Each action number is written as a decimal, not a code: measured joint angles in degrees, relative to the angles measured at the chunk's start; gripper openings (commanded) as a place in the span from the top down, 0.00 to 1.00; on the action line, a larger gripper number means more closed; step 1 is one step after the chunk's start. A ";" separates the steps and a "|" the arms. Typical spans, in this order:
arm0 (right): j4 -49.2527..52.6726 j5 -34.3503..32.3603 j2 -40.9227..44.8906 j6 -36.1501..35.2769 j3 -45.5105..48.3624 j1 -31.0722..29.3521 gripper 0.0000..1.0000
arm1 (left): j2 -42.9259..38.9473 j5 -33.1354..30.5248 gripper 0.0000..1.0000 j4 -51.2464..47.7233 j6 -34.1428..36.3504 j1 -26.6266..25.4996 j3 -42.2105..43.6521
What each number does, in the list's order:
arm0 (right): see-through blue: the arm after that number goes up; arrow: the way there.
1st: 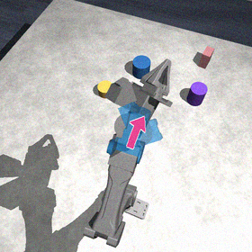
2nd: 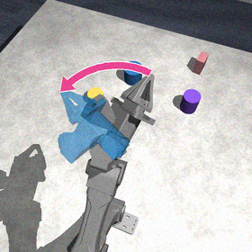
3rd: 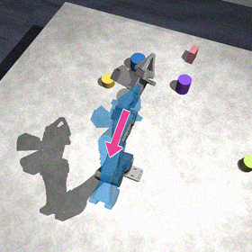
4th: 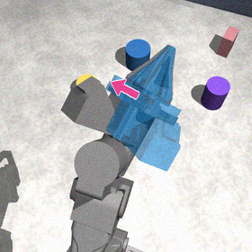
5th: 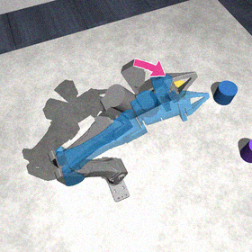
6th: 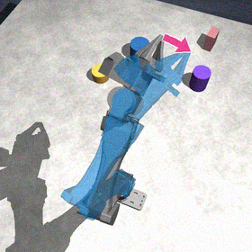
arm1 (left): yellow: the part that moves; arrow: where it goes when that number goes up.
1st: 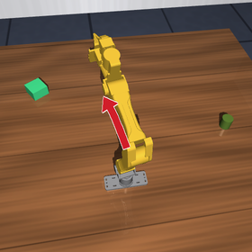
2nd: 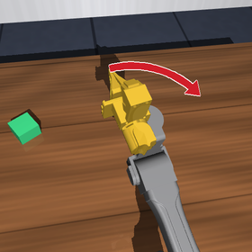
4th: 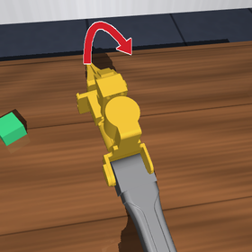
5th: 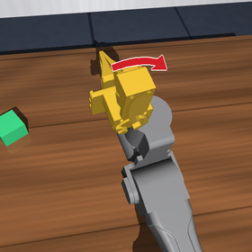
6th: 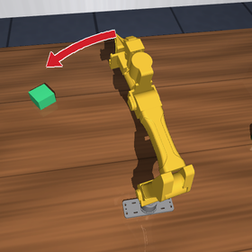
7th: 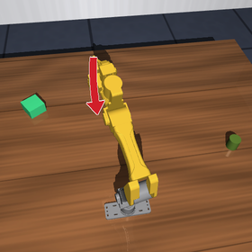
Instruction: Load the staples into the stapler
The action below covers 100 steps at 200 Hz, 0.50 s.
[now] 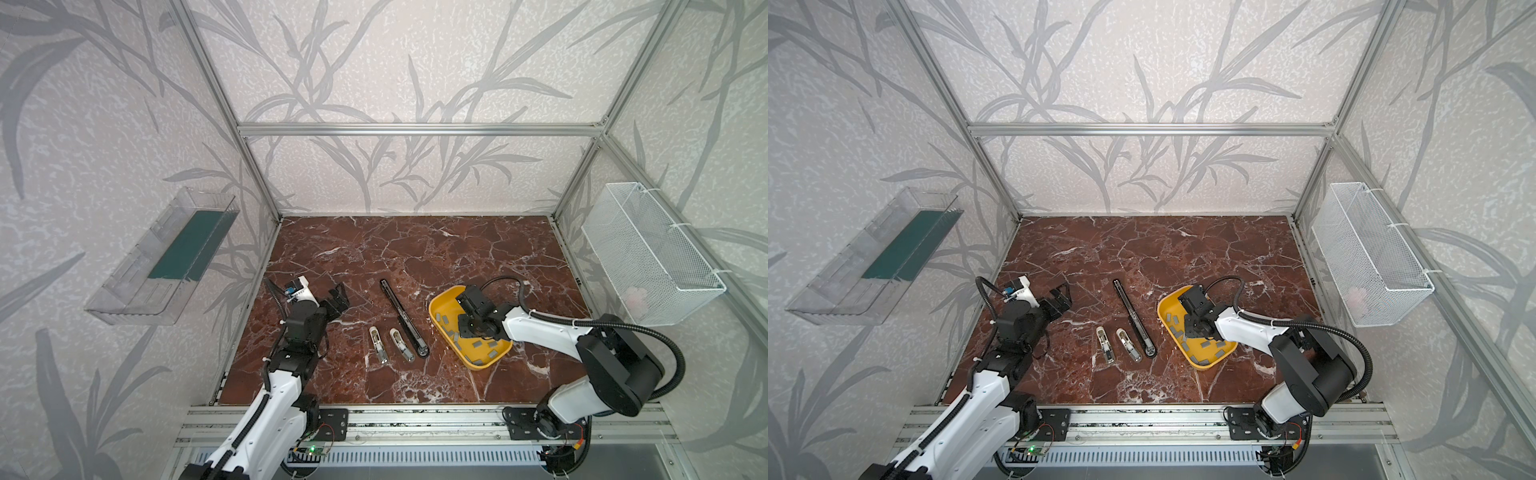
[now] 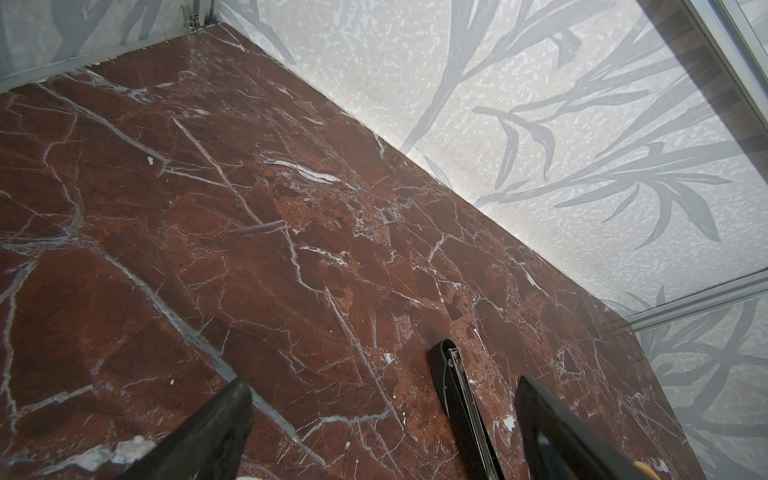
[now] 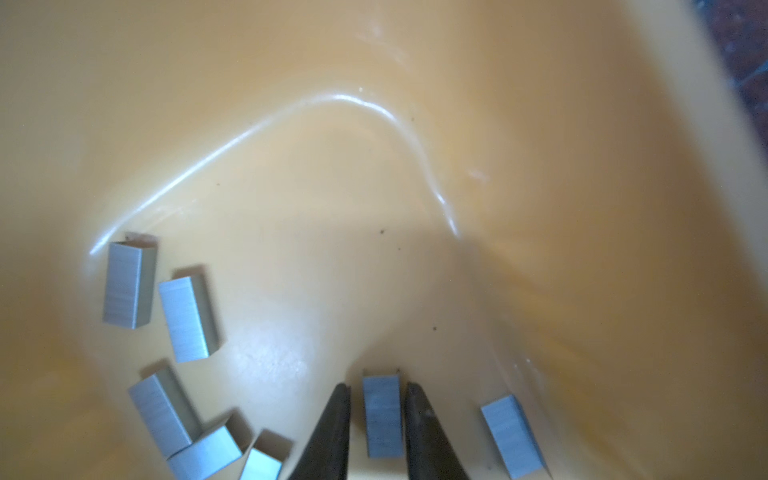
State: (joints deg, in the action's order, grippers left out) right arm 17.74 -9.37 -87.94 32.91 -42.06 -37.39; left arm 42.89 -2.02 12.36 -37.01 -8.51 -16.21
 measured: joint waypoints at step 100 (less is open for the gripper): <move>0.35 -0.31 -1.73 -0.42 -1.70 -0.44 0.84 | 0.17 0.02 0.02 0.13 -0.04 0.00 0.00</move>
State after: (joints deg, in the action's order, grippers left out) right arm 18.09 -9.67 -89.67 32.49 -43.77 -37.82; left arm 43.07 -2.00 12.49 -37.06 -8.51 -16.21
